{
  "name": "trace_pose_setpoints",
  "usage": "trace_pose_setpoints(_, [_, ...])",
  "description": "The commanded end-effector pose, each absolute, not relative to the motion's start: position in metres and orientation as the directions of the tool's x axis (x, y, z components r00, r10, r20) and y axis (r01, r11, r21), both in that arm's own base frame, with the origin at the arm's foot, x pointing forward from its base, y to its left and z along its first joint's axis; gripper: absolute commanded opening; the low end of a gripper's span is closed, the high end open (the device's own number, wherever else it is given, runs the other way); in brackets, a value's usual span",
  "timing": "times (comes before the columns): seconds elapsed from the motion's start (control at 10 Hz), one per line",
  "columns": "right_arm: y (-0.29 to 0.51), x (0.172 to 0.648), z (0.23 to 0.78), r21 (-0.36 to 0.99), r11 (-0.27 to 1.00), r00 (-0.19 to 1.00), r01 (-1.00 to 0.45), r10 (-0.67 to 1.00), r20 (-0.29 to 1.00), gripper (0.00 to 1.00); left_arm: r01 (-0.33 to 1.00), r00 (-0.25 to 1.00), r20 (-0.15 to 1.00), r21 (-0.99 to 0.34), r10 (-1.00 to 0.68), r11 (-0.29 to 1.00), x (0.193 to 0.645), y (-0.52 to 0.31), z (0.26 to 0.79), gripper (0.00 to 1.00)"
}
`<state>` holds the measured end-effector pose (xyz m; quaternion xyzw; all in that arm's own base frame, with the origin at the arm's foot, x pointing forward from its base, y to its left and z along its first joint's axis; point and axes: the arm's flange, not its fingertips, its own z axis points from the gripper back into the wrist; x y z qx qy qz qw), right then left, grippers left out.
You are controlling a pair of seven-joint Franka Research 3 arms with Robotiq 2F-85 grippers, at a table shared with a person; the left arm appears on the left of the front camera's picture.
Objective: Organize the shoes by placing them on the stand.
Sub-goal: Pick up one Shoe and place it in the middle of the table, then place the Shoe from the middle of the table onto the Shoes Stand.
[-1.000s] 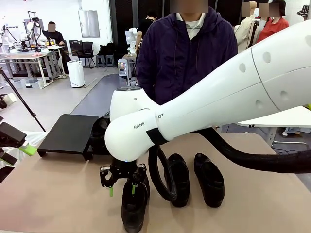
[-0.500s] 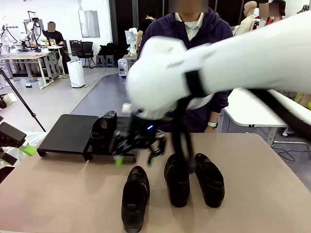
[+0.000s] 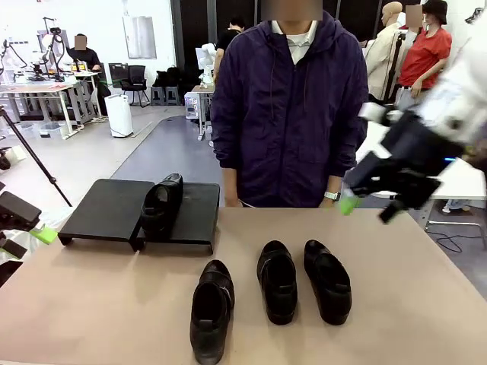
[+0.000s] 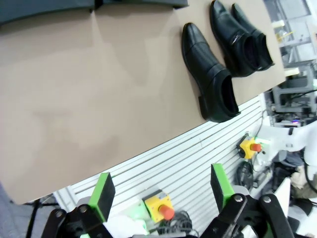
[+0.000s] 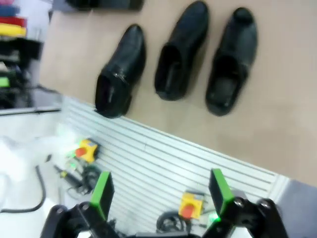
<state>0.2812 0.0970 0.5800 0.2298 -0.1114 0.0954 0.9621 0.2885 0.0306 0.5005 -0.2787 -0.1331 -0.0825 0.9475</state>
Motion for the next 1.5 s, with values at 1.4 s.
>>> trace_pose_setpoints(1.4, [-0.024,0.233,0.562,0.519,0.853,0.97,-0.061,-0.071,0.232,1.0,0.231,0.951,0.3,-0.523,-0.077,0.821,0.287,0.03,0.499,1.0])
